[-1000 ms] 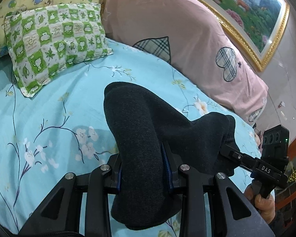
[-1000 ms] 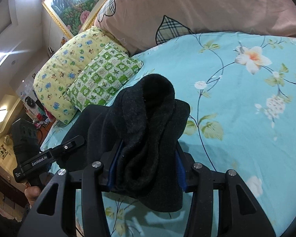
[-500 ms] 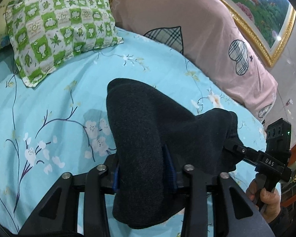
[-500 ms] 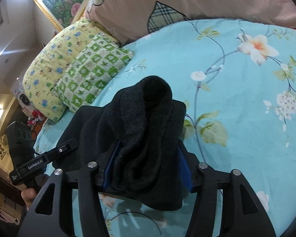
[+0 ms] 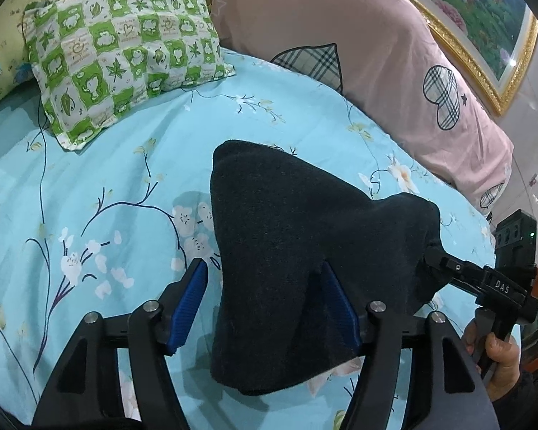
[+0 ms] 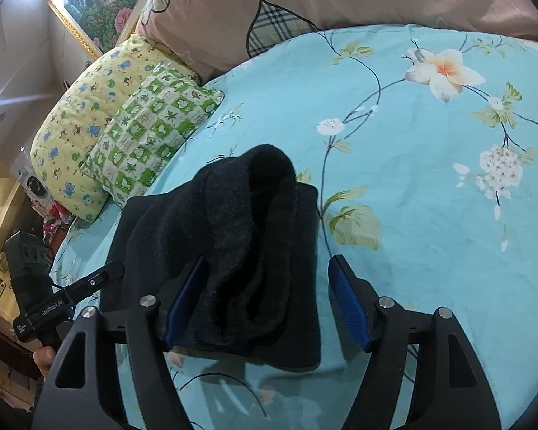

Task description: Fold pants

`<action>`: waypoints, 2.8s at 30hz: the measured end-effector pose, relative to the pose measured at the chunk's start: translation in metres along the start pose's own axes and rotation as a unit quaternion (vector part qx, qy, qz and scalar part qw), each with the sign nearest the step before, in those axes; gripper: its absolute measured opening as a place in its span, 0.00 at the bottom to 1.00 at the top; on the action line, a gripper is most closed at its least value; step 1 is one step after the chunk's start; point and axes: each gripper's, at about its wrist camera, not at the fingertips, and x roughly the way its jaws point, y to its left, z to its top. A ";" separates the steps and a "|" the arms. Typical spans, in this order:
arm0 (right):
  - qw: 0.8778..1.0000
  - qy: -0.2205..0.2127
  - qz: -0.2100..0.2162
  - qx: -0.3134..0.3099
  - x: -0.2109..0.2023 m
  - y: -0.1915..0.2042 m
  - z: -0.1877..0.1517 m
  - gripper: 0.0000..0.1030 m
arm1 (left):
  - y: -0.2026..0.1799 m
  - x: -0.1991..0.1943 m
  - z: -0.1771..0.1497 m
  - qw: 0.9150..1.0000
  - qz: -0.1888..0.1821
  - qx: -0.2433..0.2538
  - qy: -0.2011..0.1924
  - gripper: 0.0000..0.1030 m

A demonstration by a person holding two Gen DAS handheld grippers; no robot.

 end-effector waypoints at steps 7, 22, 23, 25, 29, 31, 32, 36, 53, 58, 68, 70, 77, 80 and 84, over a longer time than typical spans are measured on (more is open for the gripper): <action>0.999 -0.014 0.004 -0.036 -0.018 0.023 -0.005 0.83 | -0.008 -0.018 -0.008 0.999 0.028 0.015 -0.014 0.79; 0.995 -0.013 0.000 -0.102 -0.034 0.050 -0.030 0.91 | -0.014 -0.035 -0.033 0.996 0.071 0.043 -0.009 0.80; 0.994 -0.012 -0.003 -0.105 -0.033 0.051 -0.031 0.91 | -0.016 -0.036 -0.034 0.996 0.078 0.048 -0.009 0.81; 0.993 -0.010 -0.009 -0.115 -0.032 0.053 -0.035 0.91 | -0.018 -0.037 -0.037 0.995 0.087 0.056 -0.008 0.81; 0.990 -0.011 -0.020 -0.139 -0.033 0.059 -0.044 0.96 | -0.020 -0.041 -0.041 0.994 0.093 0.056 -0.005 0.81; 0.989 -0.012 -0.022 -0.149 -0.034 0.062 -0.048 0.96 | -0.021 -0.044 -0.043 0.993 0.100 0.059 -0.007 0.82; 0.988 -0.013 -0.024 -0.152 -0.035 0.063 -0.050 0.96 | -0.023 -0.045 -0.044 0.993 0.102 0.062 -0.008 0.82; 0.985 -0.017 -0.030 -0.166 -0.037 0.069 -0.054 0.97 | -0.029 -0.048 -0.049 0.989 0.119 0.081 -0.012 0.82; 0.978 -0.028 -0.029 -0.202 -0.040 0.088 -0.071 0.98 | -0.034 -0.052 -0.062 0.985 0.136 0.102 -0.021 0.83; 0.976 -0.026 -0.030 -0.212 -0.037 0.090 -0.075 0.99 | -0.036 -0.050 -0.066 0.984 0.143 0.109 -0.023 0.84; 0.976 -0.022 -0.045 -0.214 -0.029 0.088 -0.080 1.00 | -0.036 -0.044 -0.068 0.982 0.146 0.114 -0.024 0.86; 0.975 -0.026 -0.050 -0.217 -0.029 0.088 -0.080 1.00 | -0.037 -0.043 -0.068 0.982 0.147 0.116 -0.025 0.87; 0.974 -0.036 -0.046 -0.219 -0.029 0.090 -0.081 1.00 | -0.038 -0.042 -0.067 0.981 0.150 0.119 -0.028 0.88; 0.974 -0.034 -0.045 -0.220 -0.027 0.091 -0.081 1.00 | -0.037 -0.042 -0.067 0.981 0.150 0.118 -0.028 0.88; 0.973 -0.033 -0.044 -0.224 -0.024 0.093 -0.081 1.00 | -0.037 -0.044 -0.067 0.981 0.154 0.117 -0.036 0.88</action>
